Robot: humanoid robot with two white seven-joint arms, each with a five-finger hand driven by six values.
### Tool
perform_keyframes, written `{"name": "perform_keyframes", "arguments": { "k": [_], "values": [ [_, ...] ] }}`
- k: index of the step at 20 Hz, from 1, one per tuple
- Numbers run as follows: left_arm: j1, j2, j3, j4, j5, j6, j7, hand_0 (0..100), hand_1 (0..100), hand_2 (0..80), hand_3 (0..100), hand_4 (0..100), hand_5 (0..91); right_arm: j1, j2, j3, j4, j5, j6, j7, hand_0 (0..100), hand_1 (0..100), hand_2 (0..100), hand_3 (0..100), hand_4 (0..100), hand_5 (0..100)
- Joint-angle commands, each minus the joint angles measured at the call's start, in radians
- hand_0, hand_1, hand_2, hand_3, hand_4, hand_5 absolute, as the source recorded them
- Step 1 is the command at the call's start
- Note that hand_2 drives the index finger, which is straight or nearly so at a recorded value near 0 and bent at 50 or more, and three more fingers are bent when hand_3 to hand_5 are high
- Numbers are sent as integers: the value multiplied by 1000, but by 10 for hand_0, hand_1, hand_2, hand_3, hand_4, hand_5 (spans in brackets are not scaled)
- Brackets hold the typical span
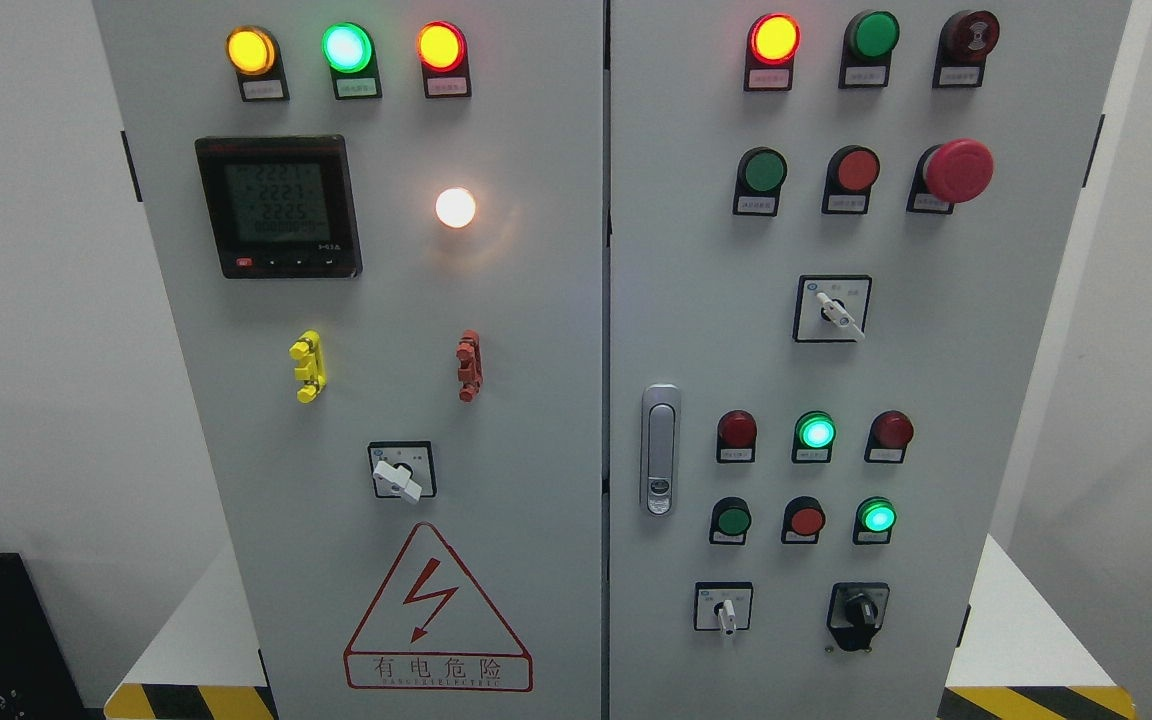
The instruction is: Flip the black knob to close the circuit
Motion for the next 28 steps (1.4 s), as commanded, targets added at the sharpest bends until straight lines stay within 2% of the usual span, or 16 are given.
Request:
{"name": "perform_keyframes", "arguments": {
  "k": [1, 7, 9, 11, 13, 17, 19, 20, 21, 23, 24, 26, 27, 28],
  "values": [
    [-1, 0, 0, 1, 0, 1, 1, 120, 556, 0, 0, 0, 0, 0, 5, 12, 2, 0, 0, 0, 0, 25, 0, 0, 0, 0],
    [-1, 0, 0, -1, 0, 1, 1, 120, 556, 0, 0, 0, 0, 0, 7, 12, -23, -5, -2, 1, 0, 25, 0, 0, 0, 0],
    [1, 0, 0, 1, 0, 1, 1, 120, 556, 0, 0, 0, 0, 14, 14, 12, -146, -6, -17, 6, 0, 14, 0, 0, 0, 0],
    [-1, 0, 0, -1, 0, 1, 1, 120, 556, 0, 0, 0, 0, 90, 25, 12, -388, -14, -61, 6, 0, 8, 0, 0, 0, 0],
    [-1, 0, 0, 1, 0, 1, 1, 120, 556, 0, 0, 0, 0, 156, 27, 17, -672, -28, -72, 6, 0, 10, 0, 0, 0, 0],
    [-1, 0, 0, 1, 0, 1, 1, 120, 556, 0, 0, 0, 0, 282, 24, 43, -1291, -101, -78, 6, 0, 60, 7, 95, 16, 0],
    [-1, 0, 0, -1, 0, 1, 1, 120, 556, 0, 0, 0, 0, 323, 25, 49, -1562, -115, -78, -8, 0, 83, 70, 163, 101, 1],
    [1, 0, 0, -1, 0, 1, 1, 120, 556, 0, 0, 0, 0, 333, 27, 48, -1669, -106, -78, -17, 0, 104, 132, 276, 220, 73],
    [-1, 0, 0, 1, 0, 1, 1, 120, 556, 0, 0, 0, 0, 337, 27, 40, -1758, -77, -78, -52, 0, 110, 145, 303, 240, 97],
    [-1, 0, 0, -1, 0, 1, 1, 120, 556, 0, 0, 0, 0, 327, 24, 28, -1869, 114, -80, -177, 0, 171, 333, 578, 453, 310],
    [-1, 0, 0, -1, 0, 1, 1, 120, 556, 0, 0, 0, 0, 318, 22, 0, -1903, 259, -80, -225, 0, 186, 355, 611, 481, 347],
    [-1, 0, 0, 1, 0, 1, 1, 120, 556, 0, 0, 0, 0, 301, 15, -59, -1975, 558, -78, -294, 0, 229, 528, 774, 629, 546],
    [-1, 0, 0, -1, 0, 1, 1, 120, 556, 0, 0, 0, 0, 298, 13, -75, -2006, 663, -78, -327, 0, 232, 548, 788, 644, 559],
    [1, 0, 0, 1, 0, 1, 1, 120, 556, 0, 0, 0, 0, 295, 16, -80, -2032, 731, -78, -353, 0, 244, 604, 824, 682, 617]
  ]
}}
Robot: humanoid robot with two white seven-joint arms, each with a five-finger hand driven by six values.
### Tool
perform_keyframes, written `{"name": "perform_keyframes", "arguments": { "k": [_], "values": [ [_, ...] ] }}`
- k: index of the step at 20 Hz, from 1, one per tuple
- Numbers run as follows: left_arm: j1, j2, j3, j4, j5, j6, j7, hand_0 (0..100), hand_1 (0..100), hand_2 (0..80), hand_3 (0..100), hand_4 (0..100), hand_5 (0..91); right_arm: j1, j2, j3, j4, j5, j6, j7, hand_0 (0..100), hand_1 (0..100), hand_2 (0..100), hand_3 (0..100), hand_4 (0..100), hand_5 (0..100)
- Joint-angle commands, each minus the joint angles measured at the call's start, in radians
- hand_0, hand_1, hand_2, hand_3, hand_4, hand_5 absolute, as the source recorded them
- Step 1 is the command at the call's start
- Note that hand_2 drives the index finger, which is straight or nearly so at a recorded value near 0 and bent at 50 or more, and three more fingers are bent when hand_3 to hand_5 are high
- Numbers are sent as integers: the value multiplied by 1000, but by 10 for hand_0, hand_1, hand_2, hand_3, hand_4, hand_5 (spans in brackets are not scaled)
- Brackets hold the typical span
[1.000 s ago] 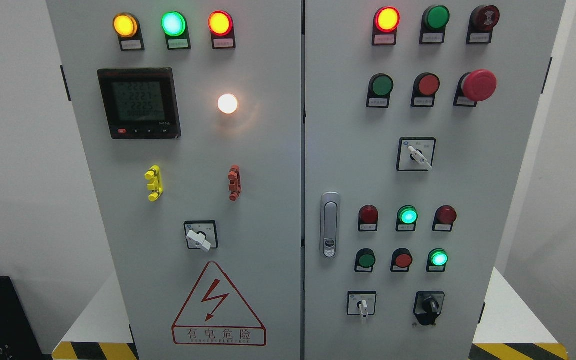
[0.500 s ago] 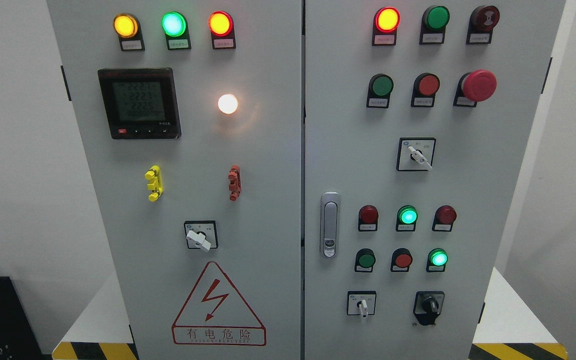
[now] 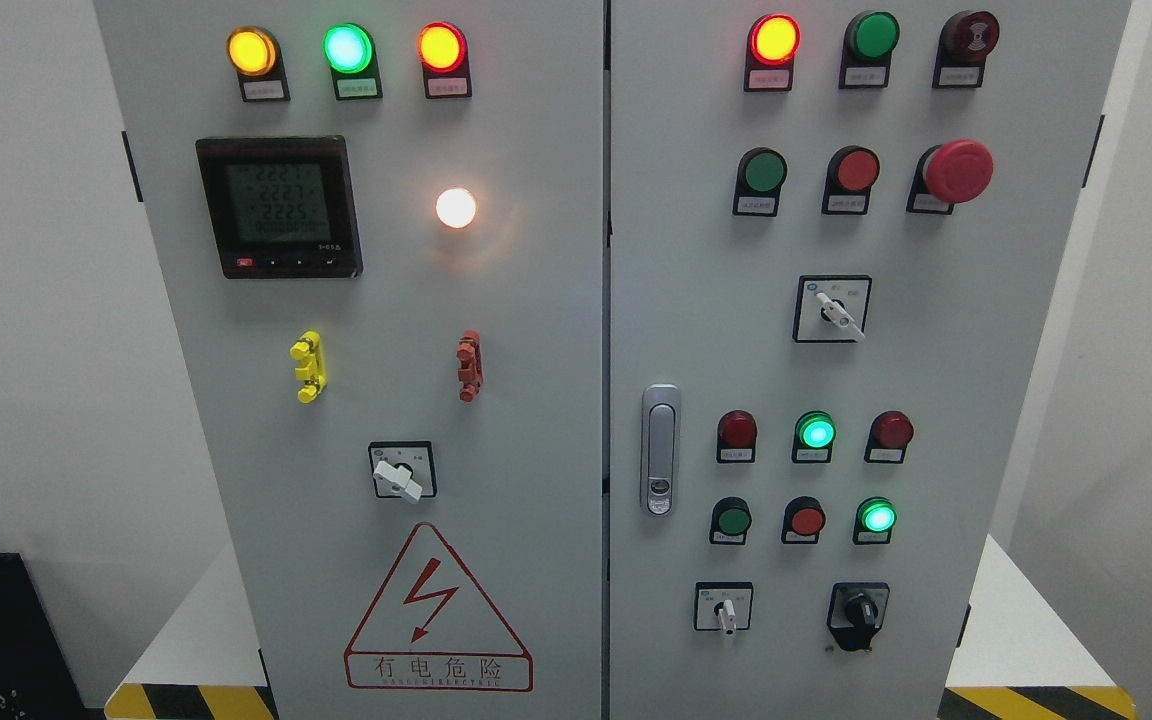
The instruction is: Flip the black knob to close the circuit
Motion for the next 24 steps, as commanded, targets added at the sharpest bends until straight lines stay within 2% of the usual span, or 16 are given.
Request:
{"name": "perform_keyframes", "arguments": {
  "k": [1, 2, 5, 7, 8, 11, 13, 15, 21, 24],
  "values": [
    [1, 0, 0, 1, 0, 1, 1, 120, 556, 0, 0, 0, 0, -8, 2, -77, -768, 495, 1, -107, 0, 253, 663, 878, 728, 693],
    [0, 0, 0, -1, -3, 1, 1, 120, 556, 0, 0, 0, 0, -32, 5, -77, -770, 553, 1, -121, 0, 256, 680, 892, 741, 711],
    [1, 0, 0, 1, 0, 1, 1, 120, 556, 0, 0, 0, 0, -104, 0, -81, -768, 709, 23, -121, 0, 260, 781, 974, 806, 801],
    [1, 0, 0, 1, 0, 1, 1, 120, 556, 0, 0, 0, 0, -162, -15, -78, -767, 788, 115, -104, 0, 256, 840, 1000, 850, 843],
    [1, 0, 0, -1, 0, 1, 1, 120, 556, 0, 0, 0, 0, -193, -27, -77, -767, 829, 157, -74, 0, 254, 848, 1000, 856, 850],
    [0, 0, 0, 1, 0, 1, 1, 120, 556, 0, 0, 0, 0, -279, -35, -72, -760, 879, 229, 24, 0, 230, 883, 1000, 875, 877],
    [1, 0, 0, 1, -3, 1, 1, 120, 556, 0, 0, 0, 0, -323, -41, -71, -753, 892, 290, 69, 0, 202, 890, 1000, 883, 882],
    [0, 0, 0, 1, 0, 1, 1, 120, 556, 0, 0, 0, 0, -360, -49, -68, -736, 909, 320, 80, 0, 181, 894, 1000, 884, 883],
    [1, 0, 0, -1, 0, 1, 1, 120, 556, 0, 0, 0, 0, -472, -52, -49, -650, 935, 349, 83, 0, 133, 901, 1000, 888, 886],
    [0, 0, 0, 1, 0, 1, 1, 120, 556, 0, 0, 0, 0, -488, -52, -32, -615, 935, 372, 83, 0, 125, 901, 1000, 889, 886]
  ]
}}
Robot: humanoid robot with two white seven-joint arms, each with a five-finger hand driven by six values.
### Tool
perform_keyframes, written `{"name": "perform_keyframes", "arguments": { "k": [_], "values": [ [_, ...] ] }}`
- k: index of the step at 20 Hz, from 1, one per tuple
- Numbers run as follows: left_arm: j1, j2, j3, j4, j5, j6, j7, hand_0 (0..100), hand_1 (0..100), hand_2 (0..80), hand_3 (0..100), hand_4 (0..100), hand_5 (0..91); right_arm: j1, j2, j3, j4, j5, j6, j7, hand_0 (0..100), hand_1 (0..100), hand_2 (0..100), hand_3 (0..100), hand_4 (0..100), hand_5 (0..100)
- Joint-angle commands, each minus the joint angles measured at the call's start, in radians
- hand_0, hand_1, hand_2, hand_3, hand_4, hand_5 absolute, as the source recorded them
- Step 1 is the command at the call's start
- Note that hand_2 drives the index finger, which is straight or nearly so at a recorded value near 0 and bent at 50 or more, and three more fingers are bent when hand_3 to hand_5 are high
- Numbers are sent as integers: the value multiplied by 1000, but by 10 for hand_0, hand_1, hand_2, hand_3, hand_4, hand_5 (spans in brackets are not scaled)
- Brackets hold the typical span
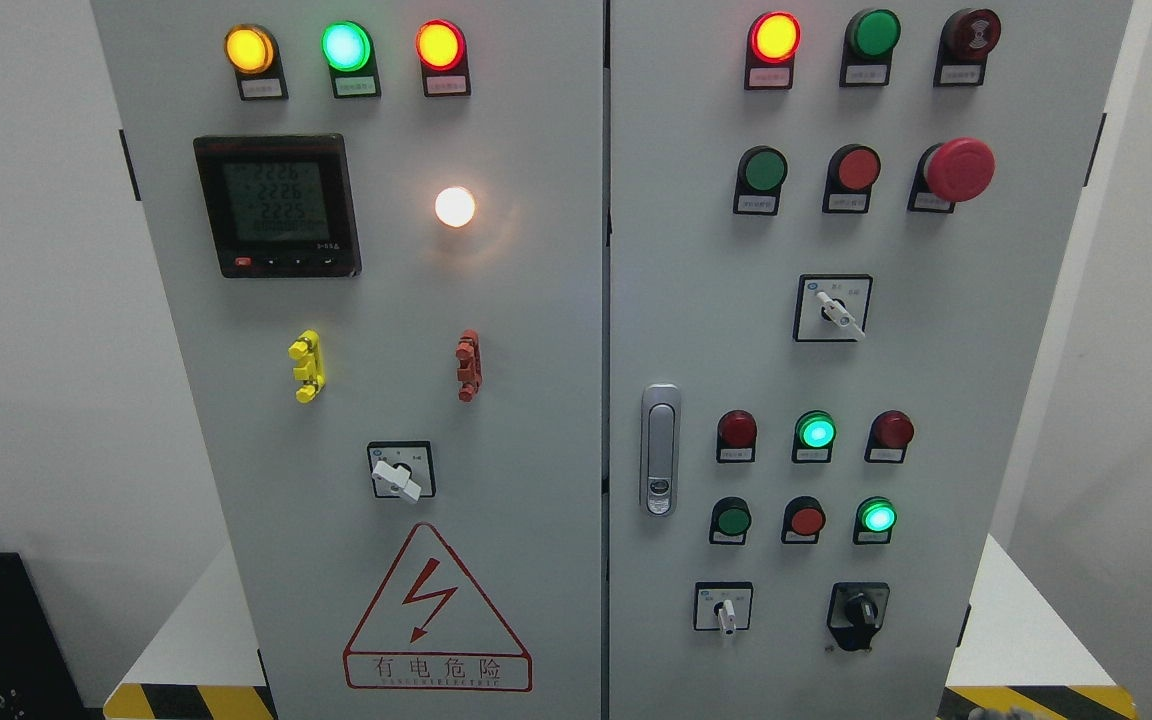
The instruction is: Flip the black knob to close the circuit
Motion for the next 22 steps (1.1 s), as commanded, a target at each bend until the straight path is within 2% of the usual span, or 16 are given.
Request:
{"name": "perform_keyframes", "arguments": {
  "k": [1, 15, 22],
  "values": [
    [-1, 0, 0, 1, 0, 1, 0, 120, 556, 0, 0, 0, 0, -78, -14, 26, 14, 31, 34, 1, 0, 125, 902, 1000, 889, 885],
    [-1, 0, 0, 1, 0, 1, 0, 120, 556, 0, 0, 0, 0, -139, 1, 62, 146, 31, 53, -10, 0, 105, 911, 1000, 888, 890],
    [-1, 0, 0, -1, 0, 1, 0, 120, 556, 0, 0, 0, 0, -213, 1, 59, 250, 31, 57, -15, 0, 97, 911, 1000, 887, 891]
  ]
}}
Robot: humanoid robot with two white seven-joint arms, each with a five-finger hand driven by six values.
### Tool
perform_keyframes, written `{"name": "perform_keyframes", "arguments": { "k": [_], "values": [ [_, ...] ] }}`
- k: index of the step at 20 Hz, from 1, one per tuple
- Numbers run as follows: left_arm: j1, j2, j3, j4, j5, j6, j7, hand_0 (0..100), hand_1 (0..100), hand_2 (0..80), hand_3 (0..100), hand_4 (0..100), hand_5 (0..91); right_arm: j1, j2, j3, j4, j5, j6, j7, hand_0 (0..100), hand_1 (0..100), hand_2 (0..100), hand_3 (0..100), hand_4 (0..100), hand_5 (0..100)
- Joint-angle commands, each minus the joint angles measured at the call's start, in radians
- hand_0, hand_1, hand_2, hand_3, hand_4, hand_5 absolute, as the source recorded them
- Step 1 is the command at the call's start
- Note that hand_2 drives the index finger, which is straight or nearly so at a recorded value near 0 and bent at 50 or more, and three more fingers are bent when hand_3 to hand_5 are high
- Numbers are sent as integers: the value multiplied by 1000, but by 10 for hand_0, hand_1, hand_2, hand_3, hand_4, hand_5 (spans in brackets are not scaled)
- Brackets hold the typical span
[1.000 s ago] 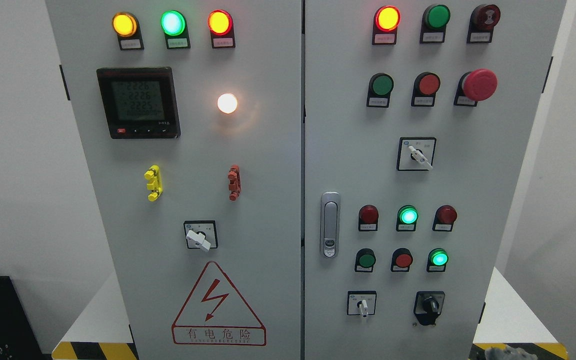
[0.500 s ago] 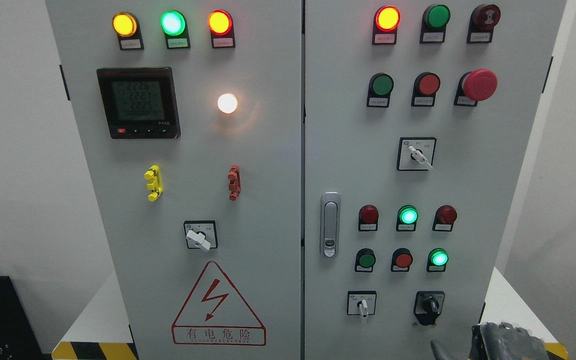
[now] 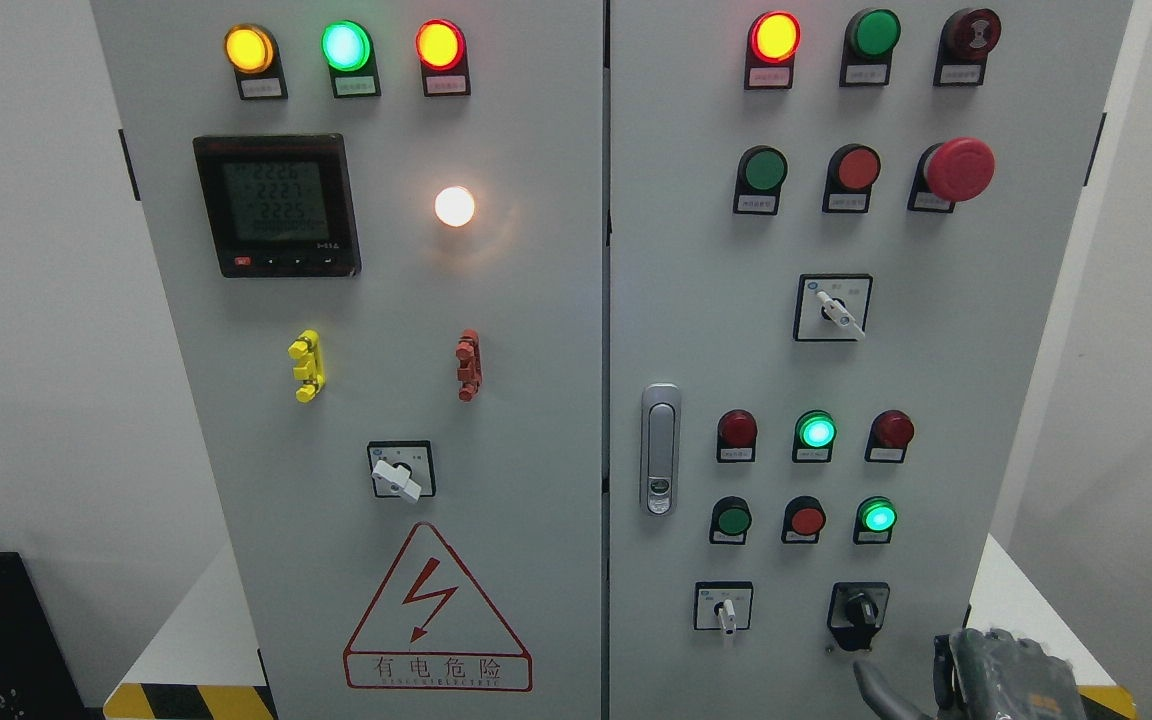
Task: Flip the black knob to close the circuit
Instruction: 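Reach the right hand up toward the black rotary knob, then grip the black knob with the right hand and rotate it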
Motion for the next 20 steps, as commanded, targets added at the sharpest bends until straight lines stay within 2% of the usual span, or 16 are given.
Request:
{"name": "perform_keyframes", "arguments": {
  "k": [1, 6, 20],
  "values": [
    [-1, 0, 0, -1, 0, 1, 0, 120, 556, 0, 0, 0, 0, -51, 2, 12, 125, 0, 0, -3, 0, 97, 911, 1000, 887, 891],
    [-1, 0, 0, 1, 0, 1, 0, 120, 556, 0, 0, 0, 0, -53, 4, 15, 132, 0, 2, -20, 0, 95, 910, 1000, 888, 892],
    [1, 0, 0, -1, 0, 1, 0, 120, 556, 0, 0, 0, 0, -68, 4, 18, 135, -4, 31, -17, 0, 96, 910, 1000, 888, 898]
  ]
}}
